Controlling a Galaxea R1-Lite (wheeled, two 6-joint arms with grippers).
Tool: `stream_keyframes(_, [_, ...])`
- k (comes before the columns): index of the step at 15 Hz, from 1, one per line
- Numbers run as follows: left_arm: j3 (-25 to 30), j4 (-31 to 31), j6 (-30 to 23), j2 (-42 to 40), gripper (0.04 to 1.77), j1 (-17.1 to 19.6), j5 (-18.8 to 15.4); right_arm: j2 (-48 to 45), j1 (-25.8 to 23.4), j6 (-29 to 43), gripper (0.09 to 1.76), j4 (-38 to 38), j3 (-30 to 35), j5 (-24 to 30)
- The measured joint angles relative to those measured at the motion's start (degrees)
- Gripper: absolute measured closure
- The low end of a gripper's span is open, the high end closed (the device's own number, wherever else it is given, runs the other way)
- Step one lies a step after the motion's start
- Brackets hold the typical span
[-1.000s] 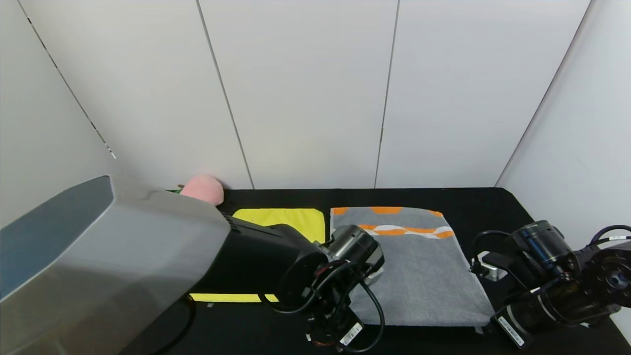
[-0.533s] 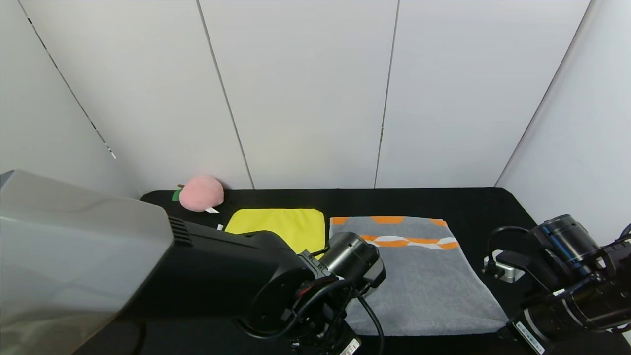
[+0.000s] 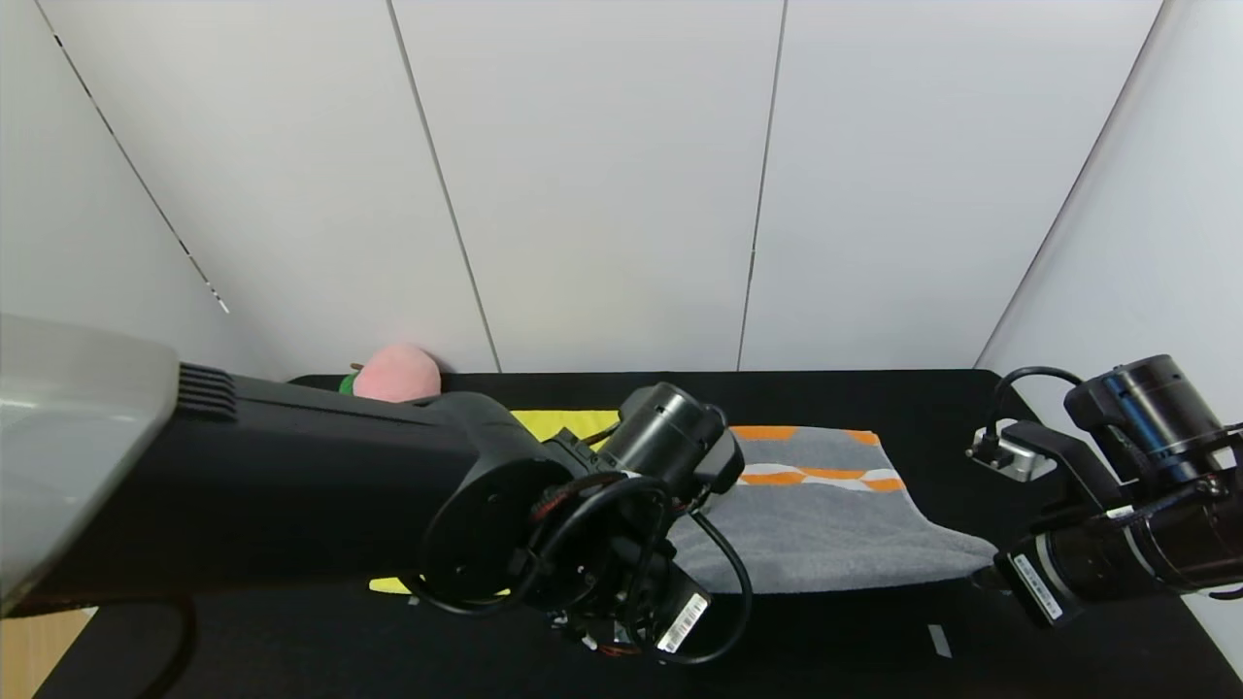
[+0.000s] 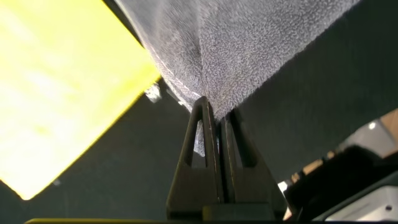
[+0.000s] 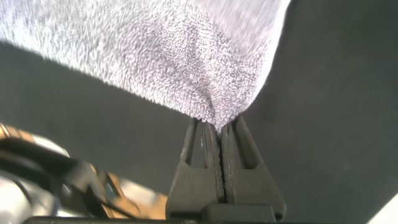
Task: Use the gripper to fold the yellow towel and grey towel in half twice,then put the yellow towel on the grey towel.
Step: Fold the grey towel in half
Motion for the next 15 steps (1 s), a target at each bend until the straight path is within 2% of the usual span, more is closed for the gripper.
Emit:
stream_keyframes(3, [-3.9,-0.1,-0.5,-0.5,1.69,2.0,0.0,0.7,0.0,1.6,1.72,-0.8,-3.7,-0.1])
stream_keyframes(7, [-10.0,0.4,-1.1,0.7,1.69,4.4,-0.1,4.0,0.0,5.7,1.72,-6.1,-8.0,-0.3])
stream_keyframes(10, [-14.9,0.3,-1.2,3.9,1.69,6.8,-0.2,7.7,-0.8,6.5,1.72,-8.9,-11.3,-0.5])
stream_keyframes(15, [-22.5,-0.1,-1.1,10.9,1.69,9.6,-0.3,14.0,-1.9,7.6,1.72,-9.5,-17.7,-1.5])
